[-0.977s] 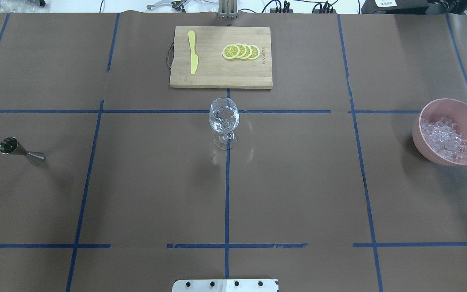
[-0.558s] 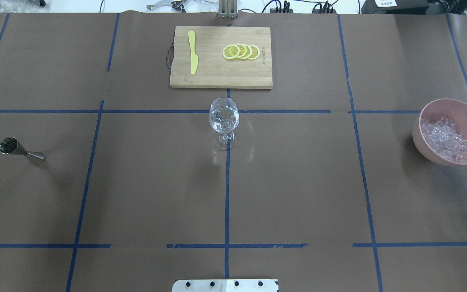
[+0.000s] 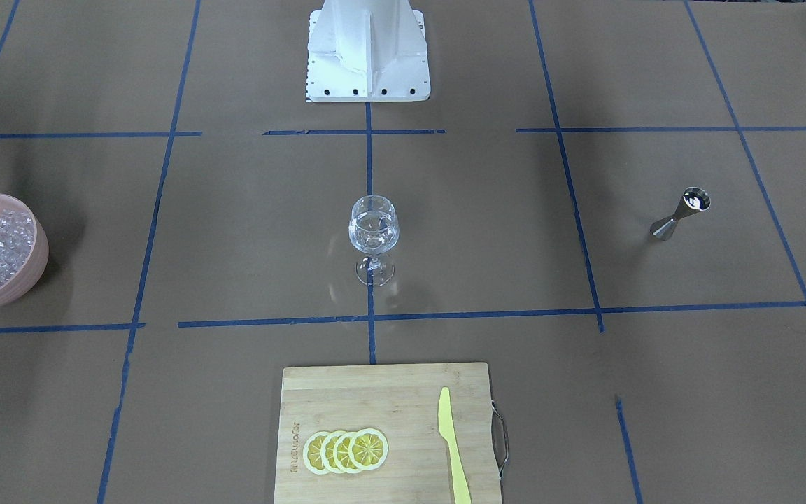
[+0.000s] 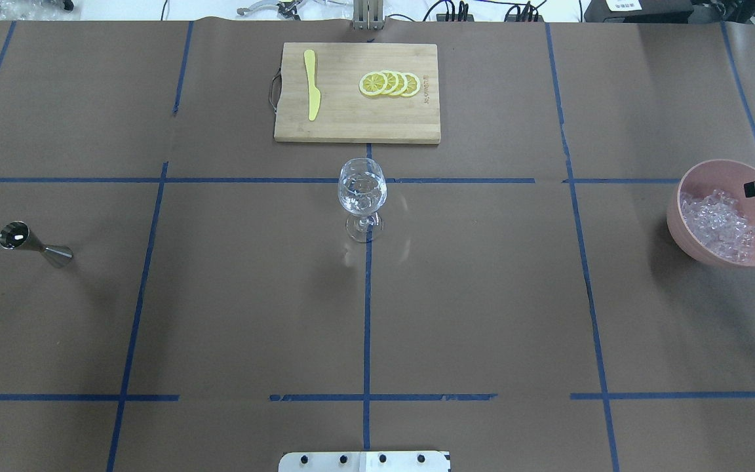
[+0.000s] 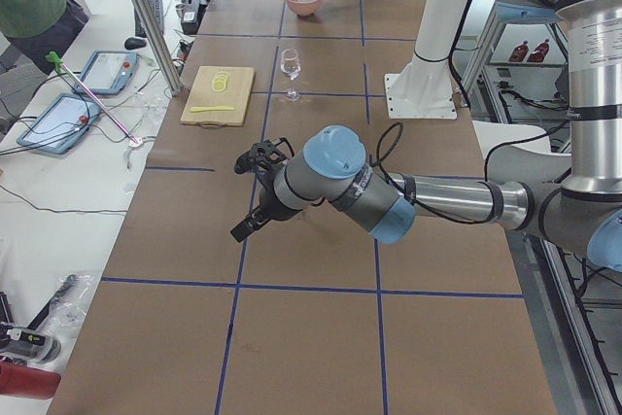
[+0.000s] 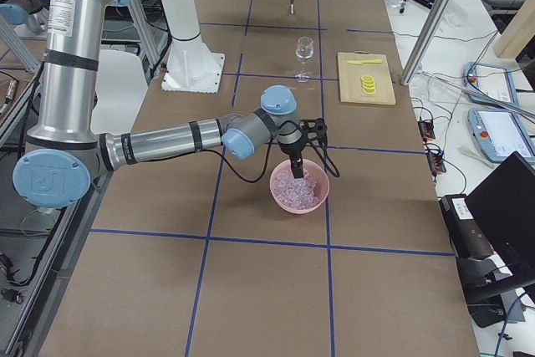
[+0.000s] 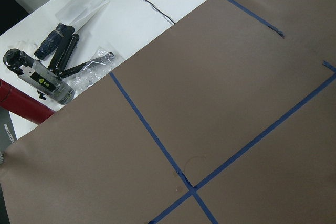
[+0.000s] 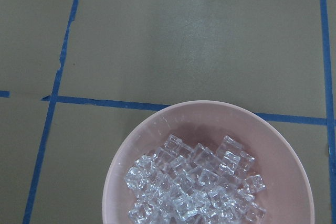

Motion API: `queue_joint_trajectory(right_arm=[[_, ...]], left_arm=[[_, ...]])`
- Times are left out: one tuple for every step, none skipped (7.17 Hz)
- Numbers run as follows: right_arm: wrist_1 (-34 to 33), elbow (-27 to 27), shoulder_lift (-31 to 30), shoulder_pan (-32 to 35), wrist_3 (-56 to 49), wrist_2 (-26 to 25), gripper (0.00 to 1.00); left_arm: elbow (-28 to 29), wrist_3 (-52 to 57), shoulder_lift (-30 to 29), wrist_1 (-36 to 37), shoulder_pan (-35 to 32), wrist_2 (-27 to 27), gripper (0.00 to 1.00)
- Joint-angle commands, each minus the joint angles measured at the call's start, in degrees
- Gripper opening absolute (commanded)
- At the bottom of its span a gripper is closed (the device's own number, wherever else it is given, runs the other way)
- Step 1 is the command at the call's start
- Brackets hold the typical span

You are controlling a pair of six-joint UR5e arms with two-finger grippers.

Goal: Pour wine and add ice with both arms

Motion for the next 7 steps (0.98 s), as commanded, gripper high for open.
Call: queue_joint_trajectory(right_arm=[[1.1, 0.0, -0.5, -1.0, 0.8, -0.9, 0.99], [1.2, -0.2, -1.7, -0.9, -1.6, -0.5, 1.00], [0.9, -0.6, -3.1, -0.9, -10.2, 1.2, 1.00], [0.7, -1.1, -4.6, 2.3, -15.5, 4.8, 1.00], [0.1, -1.1, -6.8, 6.7, -19.9, 8.5, 1.00], [-1.9, -1.0, -7.1, 9.9, -22.1, 10.8, 1.00], [-8.4, -1.0, -6.8, 12.2, -27.3, 11.7, 1.00]], left_arm=[[0.0, -0.1, 0.0, 0.1, -0.1, 0.0, 1.00], [-0.1, -1.6, 0.1, 0.2, -0.1, -0.2, 1.00], [-0.3, -7.2, 0.0, -0.1, 0.2, -0.1, 1.00], [-1.1, -10.4, -0.1, -0.1, 1.0, -0.1, 1.00], [-3.0, -15.0, -0.2, -0.1, 3.0, 0.1, 1.00], [-4.5, -18.2, -0.2, -0.2, 4.8, 2.0, 1.00], [-5.8, -22.3, -0.2, -1.0, 6.7, 2.9, 1.00]])
